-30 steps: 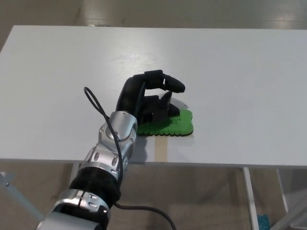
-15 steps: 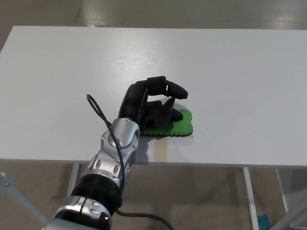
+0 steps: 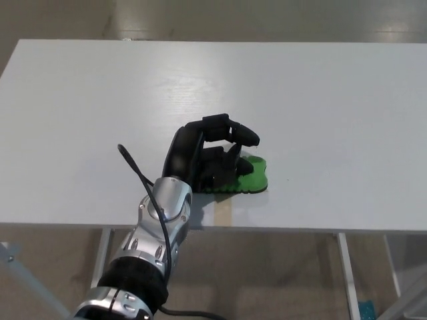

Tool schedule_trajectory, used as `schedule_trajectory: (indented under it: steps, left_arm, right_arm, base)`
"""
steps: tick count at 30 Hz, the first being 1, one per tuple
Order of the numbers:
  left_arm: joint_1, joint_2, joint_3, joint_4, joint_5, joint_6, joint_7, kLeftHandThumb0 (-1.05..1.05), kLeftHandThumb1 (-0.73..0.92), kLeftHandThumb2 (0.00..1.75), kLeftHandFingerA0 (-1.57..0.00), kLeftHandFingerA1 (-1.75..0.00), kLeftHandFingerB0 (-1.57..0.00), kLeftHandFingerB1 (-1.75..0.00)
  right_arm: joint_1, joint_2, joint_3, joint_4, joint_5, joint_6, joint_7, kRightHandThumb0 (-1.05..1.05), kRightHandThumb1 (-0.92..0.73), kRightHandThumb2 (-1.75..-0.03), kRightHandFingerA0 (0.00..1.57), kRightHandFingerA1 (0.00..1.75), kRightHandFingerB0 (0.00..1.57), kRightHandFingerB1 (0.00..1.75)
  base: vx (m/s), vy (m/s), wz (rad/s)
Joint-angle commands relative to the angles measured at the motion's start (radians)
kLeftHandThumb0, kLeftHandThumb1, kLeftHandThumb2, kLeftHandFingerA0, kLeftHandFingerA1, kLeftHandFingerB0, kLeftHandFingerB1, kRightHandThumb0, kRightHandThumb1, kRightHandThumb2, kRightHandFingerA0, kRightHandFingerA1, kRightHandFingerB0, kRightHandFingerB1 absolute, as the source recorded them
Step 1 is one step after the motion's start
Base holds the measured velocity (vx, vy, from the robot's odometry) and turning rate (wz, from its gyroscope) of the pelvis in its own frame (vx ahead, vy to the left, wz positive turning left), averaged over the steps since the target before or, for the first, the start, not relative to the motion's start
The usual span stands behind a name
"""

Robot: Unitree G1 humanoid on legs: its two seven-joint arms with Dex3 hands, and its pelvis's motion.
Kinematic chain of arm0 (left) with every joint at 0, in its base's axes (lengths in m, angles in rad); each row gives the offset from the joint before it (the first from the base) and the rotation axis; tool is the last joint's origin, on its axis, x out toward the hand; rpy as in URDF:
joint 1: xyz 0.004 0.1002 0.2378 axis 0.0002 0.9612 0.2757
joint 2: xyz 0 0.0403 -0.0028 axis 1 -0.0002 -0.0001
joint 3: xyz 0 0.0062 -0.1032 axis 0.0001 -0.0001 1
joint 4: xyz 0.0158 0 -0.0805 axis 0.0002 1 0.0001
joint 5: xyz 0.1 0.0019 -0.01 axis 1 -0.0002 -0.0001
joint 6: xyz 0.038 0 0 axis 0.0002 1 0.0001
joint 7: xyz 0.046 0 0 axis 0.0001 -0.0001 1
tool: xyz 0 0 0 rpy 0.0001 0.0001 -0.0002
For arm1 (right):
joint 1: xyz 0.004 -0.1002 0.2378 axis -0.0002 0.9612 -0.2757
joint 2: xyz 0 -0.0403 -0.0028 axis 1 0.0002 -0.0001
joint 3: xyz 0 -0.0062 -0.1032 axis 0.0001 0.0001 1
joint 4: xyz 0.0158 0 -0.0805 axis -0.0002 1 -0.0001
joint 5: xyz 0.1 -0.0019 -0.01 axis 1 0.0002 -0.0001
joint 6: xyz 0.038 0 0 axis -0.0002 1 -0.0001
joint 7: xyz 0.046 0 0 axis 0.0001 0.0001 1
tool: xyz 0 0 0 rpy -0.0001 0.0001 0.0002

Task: Use the left hand to press on the green eraser and wipe the desk from center to the left and then back to center.

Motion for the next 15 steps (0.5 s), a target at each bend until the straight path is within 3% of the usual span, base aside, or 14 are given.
schedule_trajectory:
  steps: [1,15]
  left_arm:
    - [0.056,-0.002,-0.006,0.051,0.021,0.024,-0.012,-0.1,0.77,0.83,-1.05,-0.86,-0.93,-1.03]
    - [0.062,0.065,0.015,0.047,0.011,0.003,-0.038,-0.1,0.78,0.82,-1.04,-0.86,-0.91,-1.06]
  right_arm:
    - [0.004,-0.003,-0.003,0.011,0.001,-0.01,0.0,-0.41,-0.73,-0.62,0.64,0.53,0.61,0.42]
    - [0.035,-0.004,0.002,-0.001,0.002,0.0,0.009,-0.42,-0.74,-0.62,0.64,0.55,0.61,0.42]
  base:
    - [0.0,0.0,0.0]
    - [0.0,0.0,0.0]
